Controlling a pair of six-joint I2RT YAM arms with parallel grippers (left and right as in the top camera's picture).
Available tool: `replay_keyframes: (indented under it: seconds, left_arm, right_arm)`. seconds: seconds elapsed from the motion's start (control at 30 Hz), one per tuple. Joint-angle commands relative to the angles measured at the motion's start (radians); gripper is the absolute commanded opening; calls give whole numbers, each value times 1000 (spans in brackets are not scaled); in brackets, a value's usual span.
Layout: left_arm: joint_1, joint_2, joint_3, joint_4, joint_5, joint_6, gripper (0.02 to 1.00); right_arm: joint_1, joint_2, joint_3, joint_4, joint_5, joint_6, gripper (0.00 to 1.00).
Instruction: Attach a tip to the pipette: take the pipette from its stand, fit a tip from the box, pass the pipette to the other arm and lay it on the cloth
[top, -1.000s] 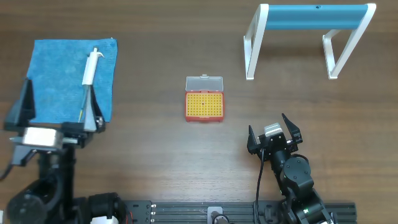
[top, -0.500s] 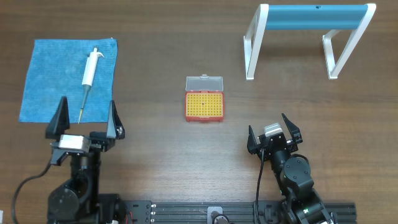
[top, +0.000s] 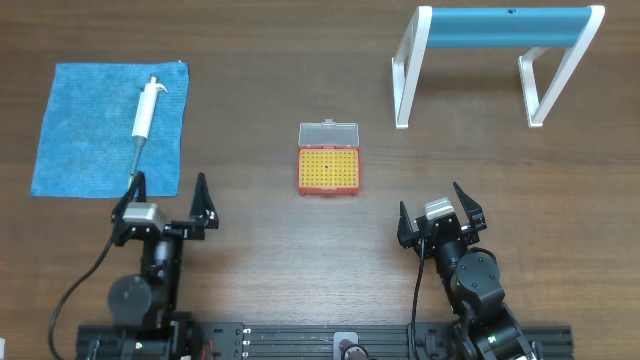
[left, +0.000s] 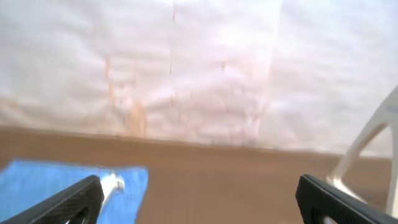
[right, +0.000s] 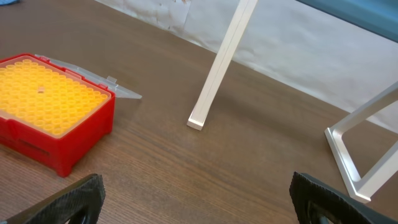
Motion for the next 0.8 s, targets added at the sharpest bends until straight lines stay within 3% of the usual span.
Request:
replay_keyframes:
  seconds: [0.03,0.3,0.4,0.5,0.8]
  left_arm:
    - [-16,-10,-1,-126,-4,-30,998]
    - [-35,-10,-1,-201,19,-30,996]
    - [-35,-10,-1,-190,115,-28,998]
    - [-34,-10,-1,-197,61,-29,998]
    - [-33,-10,-1,-195,85,2,996]
  right_arm:
    - [5,-8,-6,1,6,19,980]
    - [5,-8,-6,1,6,19,974]
    - [5,-8,-6,1,6,19,974]
    - [5,-8,-6,1,6,19,974]
    - [5,-8,-6,1,6,19,974]
